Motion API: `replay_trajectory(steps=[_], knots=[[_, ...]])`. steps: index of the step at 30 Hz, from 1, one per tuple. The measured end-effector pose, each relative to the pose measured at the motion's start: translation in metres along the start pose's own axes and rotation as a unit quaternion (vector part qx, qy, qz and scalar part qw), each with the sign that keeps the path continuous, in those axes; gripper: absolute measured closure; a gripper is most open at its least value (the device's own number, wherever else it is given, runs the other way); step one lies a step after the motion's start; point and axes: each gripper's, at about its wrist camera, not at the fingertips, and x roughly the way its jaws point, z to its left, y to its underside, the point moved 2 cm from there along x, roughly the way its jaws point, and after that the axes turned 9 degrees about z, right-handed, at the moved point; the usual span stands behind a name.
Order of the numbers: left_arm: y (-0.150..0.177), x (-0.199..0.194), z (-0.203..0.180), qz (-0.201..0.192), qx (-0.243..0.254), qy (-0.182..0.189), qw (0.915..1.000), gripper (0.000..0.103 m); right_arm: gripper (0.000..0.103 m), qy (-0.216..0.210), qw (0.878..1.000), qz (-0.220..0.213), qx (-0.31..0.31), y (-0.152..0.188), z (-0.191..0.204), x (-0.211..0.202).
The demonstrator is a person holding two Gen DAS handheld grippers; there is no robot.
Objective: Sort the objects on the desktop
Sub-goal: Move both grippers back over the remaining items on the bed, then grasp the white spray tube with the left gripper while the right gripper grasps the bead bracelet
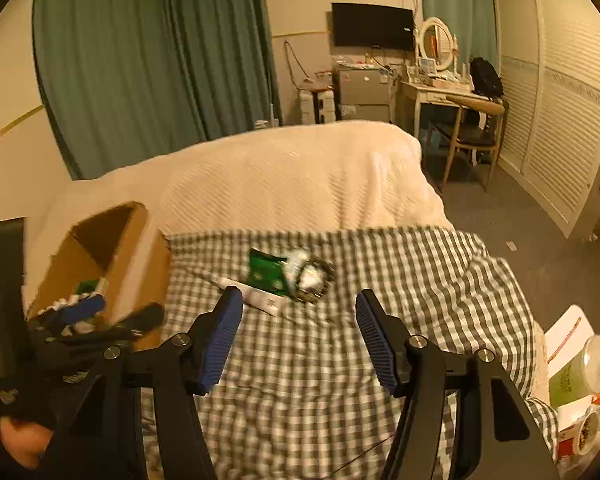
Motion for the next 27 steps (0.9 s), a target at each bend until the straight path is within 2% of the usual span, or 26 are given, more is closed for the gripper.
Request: replay_trajectory(steps=[3,6,12,13,15,16,17,18,19,22,27], knots=[[-0.006,0.051,-0.008,0.018,-0.016,-0.017,0.9996,0.000,0.047,-0.007,1.000,0.011,0.012,0.008,-0.023,0.033],[-0.018,0.092,-0.002,0.019,-0.044,-0.029,0.9984,0.000,0.048,-0.010,0.999,0.029,0.024,0.014,-0.047,0.079],[-0.043,0.148,0.018,0.020,-0.086,-0.016,0.9959,0.003,0.051,0.005,0.999,0.046,0.000,0.001,-0.055,0.147],[-0.046,0.153,0.019,0.019,-0.084,-0.011,0.9962,0.008,0.054,0.001,0.999,0.046,0.001,-0.003,-0.054,0.155],[-0.053,0.159,0.018,0.010,-0.058,-0.015,0.9982,0.027,0.055,-0.004,0.999,0.042,0.007,-0.013,-0.052,0.170],[-0.055,0.159,0.018,0.002,-0.037,-0.020,0.9991,0.056,0.055,-0.009,0.999,0.035,0.012,-0.019,-0.050,0.177],[-0.055,0.158,0.017,-0.004,-0.015,-0.027,0.9995,0.064,0.055,-0.015,0.999,0.030,0.014,-0.024,-0.046,0.183],[-0.055,0.155,0.019,-0.008,-0.003,-0.022,0.9997,0.065,0.055,-0.020,0.999,0.027,0.015,-0.028,-0.040,0.186],[-0.053,0.153,0.023,-0.009,-0.005,-0.015,0.9998,0.071,0.055,-0.024,0.999,0.026,0.015,-0.030,-0.035,0.192],[-0.050,0.145,0.040,-0.004,-0.035,0.005,0.9994,0.081,0.055,-0.028,0.999,0.027,0.002,-0.035,-0.015,0.208],[-0.048,0.127,0.049,-0.023,-0.023,-0.019,0.9993,0.082,0.060,-0.019,0.998,0.055,-0.020,-0.032,0.015,0.240]])
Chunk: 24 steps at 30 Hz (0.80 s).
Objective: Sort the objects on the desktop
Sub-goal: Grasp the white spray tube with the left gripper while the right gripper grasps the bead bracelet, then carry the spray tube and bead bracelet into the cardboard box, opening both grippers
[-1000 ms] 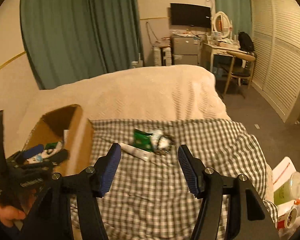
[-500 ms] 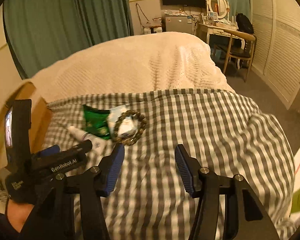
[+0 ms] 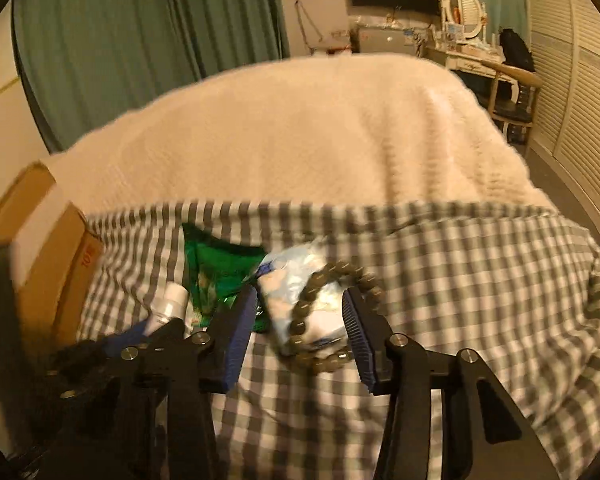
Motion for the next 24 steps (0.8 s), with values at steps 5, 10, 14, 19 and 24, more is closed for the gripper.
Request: replay_trajectory(steps=[5,10,14,19,24], knots=[[0.003,0.002,-0.003,0.000,0.011,0.004,0.9999,0.082,0.092,0.025,0.999,0.038,0.002,0.014,0.004,0.026],[0.007,-0.005,-0.008,-0.002,0.020,0.018,0.9996,0.082,0.092,0.002,0.999,0.029,0.036,0.016,-0.002,0.010],[0.011,-0.024,-0.005,-0.005,0.025,0.037,0.9990,0.082,0.092,-0.010,0.998,0.015,0.067,0.018,-0.011,-0.018],[0.014,-0.045,-0.007,-0.006,0.041,0.049,0.9980,0.082,0.092,-0.008,0.996,0.015,0.089,0.018,-0.018,-0.058],[0.028,-0.077,-0.006,0.000,0.072,0.060,0.9956,0.082,0.092,0.014,0.998,0.023,0.060,0.028,-0.005,-0.106]])
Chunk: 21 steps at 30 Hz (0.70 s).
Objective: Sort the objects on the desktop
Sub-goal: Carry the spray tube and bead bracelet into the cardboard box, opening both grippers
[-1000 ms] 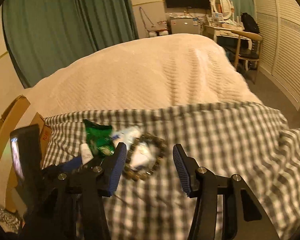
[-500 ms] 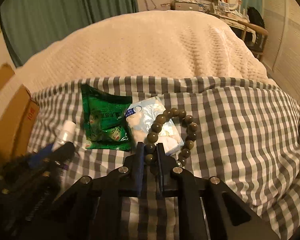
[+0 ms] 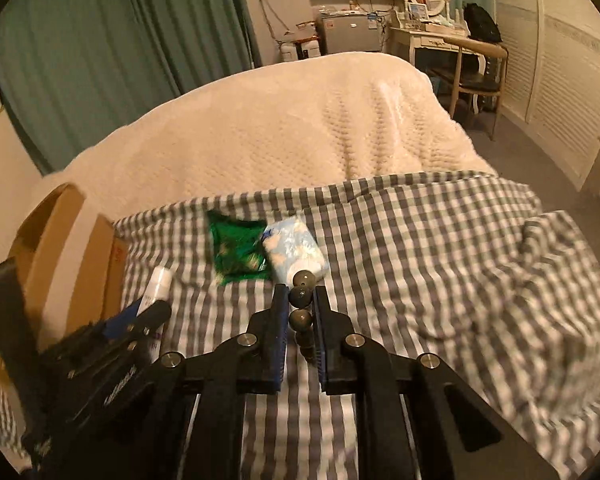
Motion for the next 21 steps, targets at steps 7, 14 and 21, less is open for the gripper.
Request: replay_trajectory(steps=[7,14,21], knots=[[0.027,-0.062,-0.022,-0.013,0.040,0.029,0.9987,0.082,0.092,0.033,0.998,0.007,-0.053,0.033,0.024,-0.062],[0.024,-0.132,-0.006,-0.050,0.051,0.033,0.9969,0.082,0.092,0.028,0.996,-0.026,-0.085,0.040,0.063,-0.128],[-0.001,-0.183,0.060,-0.083,0.017,-0.020,0.9962,0.082,0.092,0.007,0.990,-0.051,-0.133,0.032,0.122,-0.163]])
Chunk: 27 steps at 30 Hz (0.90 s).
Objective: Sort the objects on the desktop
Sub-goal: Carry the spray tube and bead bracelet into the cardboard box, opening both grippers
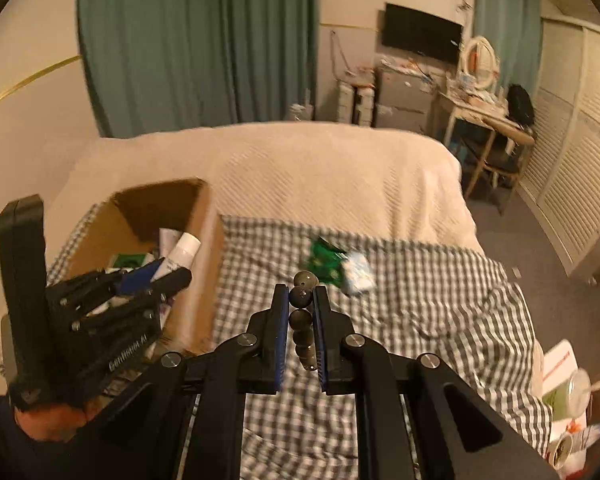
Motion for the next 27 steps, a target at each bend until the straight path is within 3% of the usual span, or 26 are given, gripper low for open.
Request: replay_trajectory(steps=[10,16,23,25,27], knots=[[-0.016,-0.012,0.092,-0.003,-0.045,-0.081,0.9957,0.082,0.092,-0.070,0.996,-0.016,-0.058,-0.043,0.085,0.021],[-0.012,0.009,0.127,0.020,-0.070,-0.094,0.9929,0.082,0.092,-0.104,0.990,-0.007,-0.090,-0.061,0.126,0.047],[-0.009,0.028,0.133,0.038,-0.065,-0.095,0.9926,0.081,0.092,-0.124,0.988,0.008,-0.092,-0.072,0.146,0.081],[-0.006,0.031,0.127,0.044,-0.057,-0.094,0.9929,0.076,0.090,-0.132,0.988,0.006,-0.082,-0.072,0.143,0.086],[-0.005,0.034,0.121,0.050,-0.047,-0.099,0.9928,0.044,0.082,-0.144,0.987,0.006,-0.068,-0.069,0.136,0.088]])
